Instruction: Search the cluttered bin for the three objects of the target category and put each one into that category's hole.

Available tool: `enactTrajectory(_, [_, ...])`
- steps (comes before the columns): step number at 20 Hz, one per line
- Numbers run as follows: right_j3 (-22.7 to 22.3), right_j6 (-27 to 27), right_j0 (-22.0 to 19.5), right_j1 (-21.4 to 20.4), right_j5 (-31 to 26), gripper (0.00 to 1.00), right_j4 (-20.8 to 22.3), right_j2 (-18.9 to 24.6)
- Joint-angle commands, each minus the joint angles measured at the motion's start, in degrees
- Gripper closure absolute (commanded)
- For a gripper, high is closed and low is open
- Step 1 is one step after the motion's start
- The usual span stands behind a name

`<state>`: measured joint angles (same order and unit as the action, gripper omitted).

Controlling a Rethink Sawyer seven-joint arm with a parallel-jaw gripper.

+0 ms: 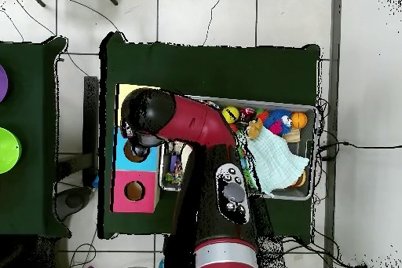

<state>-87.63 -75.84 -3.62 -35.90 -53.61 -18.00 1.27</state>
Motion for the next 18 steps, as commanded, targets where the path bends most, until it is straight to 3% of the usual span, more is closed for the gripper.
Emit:
enactTrajectory(1, [-5.32,-14.7,0.51,-0.95,-8.2,1.0,-0.56,0.88])
enactTrajectory(14, [-10.2,-12.48,0.62,-1.21,-3.37,1.0,0.44,-0.2])
enactTrajectory(18, [-7.89,-12.91,0.91,0.98,-2.76,1.0,2.26,-1.3])
